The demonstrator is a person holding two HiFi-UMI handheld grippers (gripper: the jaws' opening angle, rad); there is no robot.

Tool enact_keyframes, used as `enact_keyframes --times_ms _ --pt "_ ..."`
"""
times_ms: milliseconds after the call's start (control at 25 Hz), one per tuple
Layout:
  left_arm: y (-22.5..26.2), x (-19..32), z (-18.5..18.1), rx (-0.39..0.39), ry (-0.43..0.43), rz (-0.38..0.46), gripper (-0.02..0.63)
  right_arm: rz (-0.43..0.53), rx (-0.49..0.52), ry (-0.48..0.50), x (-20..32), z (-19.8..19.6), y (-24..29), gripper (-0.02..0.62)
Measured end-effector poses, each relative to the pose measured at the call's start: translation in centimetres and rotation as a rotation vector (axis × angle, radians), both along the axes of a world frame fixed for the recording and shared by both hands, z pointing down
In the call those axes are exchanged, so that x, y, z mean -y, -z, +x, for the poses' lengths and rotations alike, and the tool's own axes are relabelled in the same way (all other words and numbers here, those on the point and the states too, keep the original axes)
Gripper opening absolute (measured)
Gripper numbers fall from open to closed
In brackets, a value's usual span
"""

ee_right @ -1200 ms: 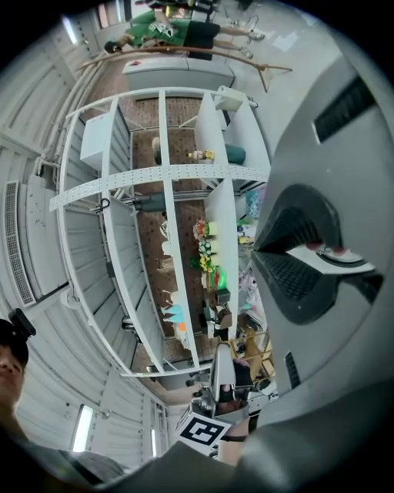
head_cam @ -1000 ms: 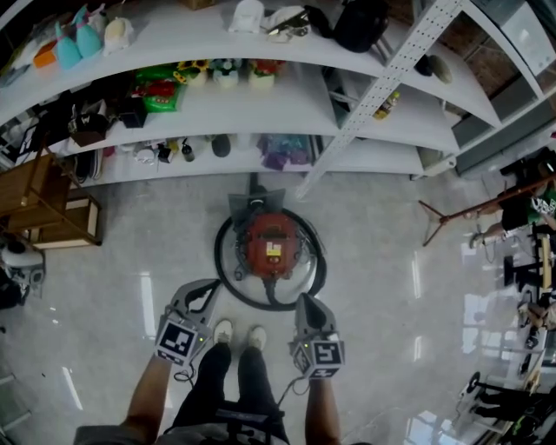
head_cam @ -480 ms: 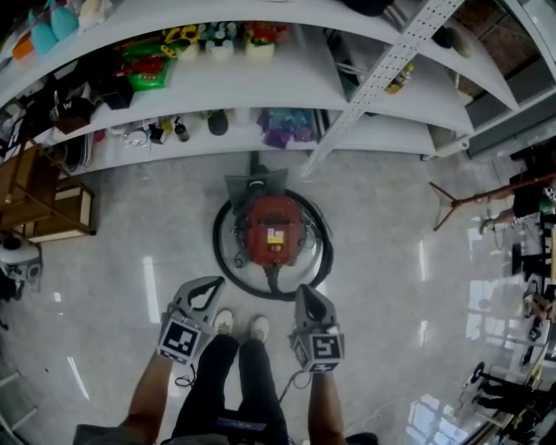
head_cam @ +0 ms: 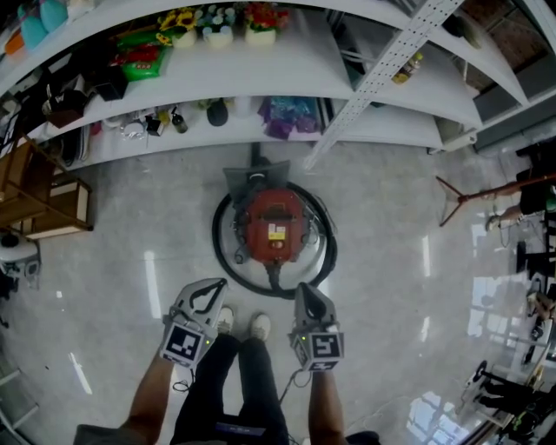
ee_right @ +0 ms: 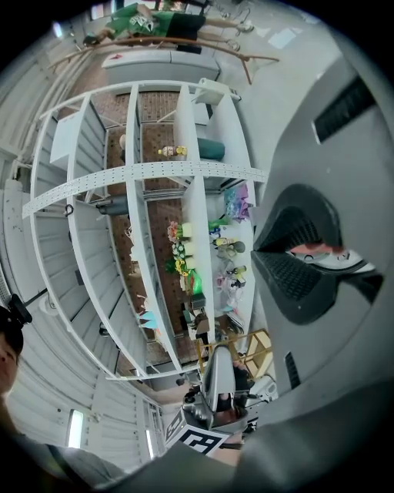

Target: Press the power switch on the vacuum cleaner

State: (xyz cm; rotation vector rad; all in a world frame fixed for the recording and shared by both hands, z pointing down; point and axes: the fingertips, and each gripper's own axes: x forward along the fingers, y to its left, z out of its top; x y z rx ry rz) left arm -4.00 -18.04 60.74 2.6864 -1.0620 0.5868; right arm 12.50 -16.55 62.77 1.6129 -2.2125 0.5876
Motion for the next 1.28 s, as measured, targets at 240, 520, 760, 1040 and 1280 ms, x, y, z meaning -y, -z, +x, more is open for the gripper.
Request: enact_keyframes --times_ms 240,520,760,1040,1280 --pt "-2.2 0.2 0.1 -0.002 0.003 -0.011 0.008 -0.027 0.002 -0.009 0.1 0.3 -2.8 0.009" --pt "-5.1 0.8 0.5 0.000 0.008 -0.024 0.008 -0.063 -0.003 0.002 1.0 0.4 -6.2 0.009" --pt "-8.2 1.5 0.8 0.003 0.016 -0.029 0.008 -0.056 -0.004 0.025 1.8 0.0 -9.3 0.009" --pt "-11.8 2.2 1.2 0.010 0.007 -0.034 0.008 -0.056 0.011 0.028 2.9 -0.2 -12.5 0.009" --pt "-14.5 2.7 1.5 0.014 0.000 -0.043 0.008 -0.056 0.011 0.035 3.7 0.0 -15.3 0.009"
